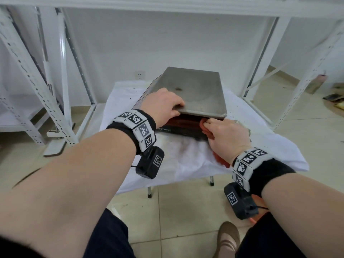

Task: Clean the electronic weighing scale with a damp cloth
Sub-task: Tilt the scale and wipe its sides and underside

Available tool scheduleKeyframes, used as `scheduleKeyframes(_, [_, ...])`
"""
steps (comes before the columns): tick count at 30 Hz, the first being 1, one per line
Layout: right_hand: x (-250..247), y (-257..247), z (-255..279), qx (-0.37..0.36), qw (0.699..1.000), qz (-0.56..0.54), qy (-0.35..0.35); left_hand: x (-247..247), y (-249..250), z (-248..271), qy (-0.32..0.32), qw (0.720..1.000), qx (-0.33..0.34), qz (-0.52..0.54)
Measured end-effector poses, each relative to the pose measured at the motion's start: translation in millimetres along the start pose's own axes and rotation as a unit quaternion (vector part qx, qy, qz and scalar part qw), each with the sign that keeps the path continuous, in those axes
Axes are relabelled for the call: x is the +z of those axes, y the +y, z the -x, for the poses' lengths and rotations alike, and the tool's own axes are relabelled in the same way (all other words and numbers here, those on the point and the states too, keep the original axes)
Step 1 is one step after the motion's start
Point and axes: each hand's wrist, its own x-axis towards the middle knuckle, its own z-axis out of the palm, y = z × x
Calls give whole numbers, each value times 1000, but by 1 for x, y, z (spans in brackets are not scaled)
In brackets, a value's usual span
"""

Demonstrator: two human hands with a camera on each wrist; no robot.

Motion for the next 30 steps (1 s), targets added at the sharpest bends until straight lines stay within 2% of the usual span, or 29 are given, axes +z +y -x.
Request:
scheduleKeyframes(4, [-7,6,7,4,1000,-6,14,2,3,2,7,1000,-17,7])
scheduleKeyframes(9, [-13,-12,-7,-57,997,54,-14,7,2,5,-8,999,-27,36])
scheduleKeyframes(12, [-3,-21,-14,-75,997,21,0,7,1,7,-13,999,-24,29])
scheduleKeyframes(16, [11,-26,-10,-107,985,15,-138,7,3,7,-7,1000,-24,14])
scheduleKeyframes(18, [12,-26,0,-98,983,-12,-156,9,4,7,-10,999,-33,18])
scheduleKeyframes(21, [6,-23,9,10,993,-65,-103,12,4,9,3,999,-36,29])
scheduleKeyframes(25, [-11,-9,11,161,974,-140,-73,14,10,13,35,997,-50,46])
scheduleKeyframes(27, [-10,-2,13,244,952,-178,-49,17,7,18,64,992,-91,63])
scheduleKeyframes(30, [-5,2,17,364,898,-248,3,22,-5,28,102,969,-197,107])
